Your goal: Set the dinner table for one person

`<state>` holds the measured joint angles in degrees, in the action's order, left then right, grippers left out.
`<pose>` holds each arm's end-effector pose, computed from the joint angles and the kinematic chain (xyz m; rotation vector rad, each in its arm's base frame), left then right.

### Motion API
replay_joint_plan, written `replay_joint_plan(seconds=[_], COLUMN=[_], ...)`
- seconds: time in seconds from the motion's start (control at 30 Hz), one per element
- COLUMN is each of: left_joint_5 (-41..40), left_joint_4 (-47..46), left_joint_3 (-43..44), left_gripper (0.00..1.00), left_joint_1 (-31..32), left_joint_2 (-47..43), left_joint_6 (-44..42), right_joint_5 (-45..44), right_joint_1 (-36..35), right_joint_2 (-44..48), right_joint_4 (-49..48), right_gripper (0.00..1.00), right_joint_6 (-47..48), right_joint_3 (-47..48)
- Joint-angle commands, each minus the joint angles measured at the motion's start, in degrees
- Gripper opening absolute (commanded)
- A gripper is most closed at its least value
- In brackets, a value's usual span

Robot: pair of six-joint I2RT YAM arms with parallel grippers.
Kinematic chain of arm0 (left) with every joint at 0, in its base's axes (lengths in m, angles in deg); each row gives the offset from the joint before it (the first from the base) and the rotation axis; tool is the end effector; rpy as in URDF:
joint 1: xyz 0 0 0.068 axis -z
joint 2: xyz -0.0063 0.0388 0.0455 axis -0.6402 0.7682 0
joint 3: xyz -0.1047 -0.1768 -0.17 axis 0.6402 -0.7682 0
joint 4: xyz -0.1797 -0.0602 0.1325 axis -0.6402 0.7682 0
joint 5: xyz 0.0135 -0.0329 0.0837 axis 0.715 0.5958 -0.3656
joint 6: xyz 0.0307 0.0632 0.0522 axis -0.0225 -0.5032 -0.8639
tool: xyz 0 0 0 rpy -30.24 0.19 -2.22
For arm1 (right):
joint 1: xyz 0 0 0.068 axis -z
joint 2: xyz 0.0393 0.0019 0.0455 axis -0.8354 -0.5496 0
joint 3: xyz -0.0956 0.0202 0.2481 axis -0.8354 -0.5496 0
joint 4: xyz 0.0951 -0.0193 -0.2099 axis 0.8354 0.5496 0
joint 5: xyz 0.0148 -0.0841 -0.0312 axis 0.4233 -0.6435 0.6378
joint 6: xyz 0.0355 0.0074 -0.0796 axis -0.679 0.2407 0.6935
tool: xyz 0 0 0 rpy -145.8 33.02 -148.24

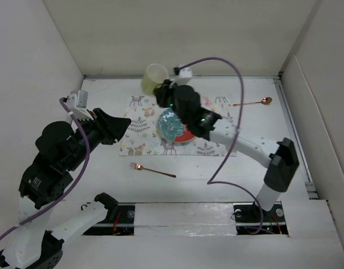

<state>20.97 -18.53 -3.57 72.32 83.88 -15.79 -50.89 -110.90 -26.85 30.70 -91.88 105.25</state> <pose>0.0903 -0.0562 0.4693 0.0181 1.6415 -0.8402 0.2800 0.3327 0.3842 -0.1002 1.6542 0.6875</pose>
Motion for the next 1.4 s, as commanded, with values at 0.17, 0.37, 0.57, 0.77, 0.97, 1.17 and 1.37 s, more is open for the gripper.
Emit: replay_joint_plan(seconds=[0.17,0.37,0.57,0.77,0.97,1.17,1.37], left_joint_5=[5.46,4.75,5.19,4.93,4.58,4.40,4.49], left_joint_4=[-17.83,-22.84,-25.22,-26.45,-26.54,-25.66,-26.36], left_joint_3=[-10.57,-14.97,-18.40,-19.64,-19.02,-18.40,-19.11], left_gripper=[0.27,0.28,0.27,0.27,0.27,0.26,0.26], left_joint_1=[-0.17,-0.17,-0.17,-0.17,-0.17,-0.17,-0.17], left_joint_2=[2.41,4.17,6.63,8.74,10.05,11.90,12.61], left_joint_6=[2.15,2.41,2.33,1.01,-0.75,-1.54,-0.93], right_joint_5=[-2.59,0.40,2.34,3.57,3.39,3.04,2.16], right_joint_1=[21.61,32.25,35.95,36.48,36.48,37.54,38.06], right_joint_2=[12.37,8.86,4.47,-1.50,-7.83,-10.56,-10.92], right_joint_4=[-2.14,-0.82,-1.43,-1.52,-0.46,0.50,0.24], right_gripper=[0.00,0.00,0.00,0.00,0.00,0.00,0.00], right_joint_6=[-2.37,-0.07,2.30,2.48,3.88,5.55,5.29], right_joint_3=[-15.69,-14.47,-13.24,-10.96,-5.16,-1.81,-4.44])
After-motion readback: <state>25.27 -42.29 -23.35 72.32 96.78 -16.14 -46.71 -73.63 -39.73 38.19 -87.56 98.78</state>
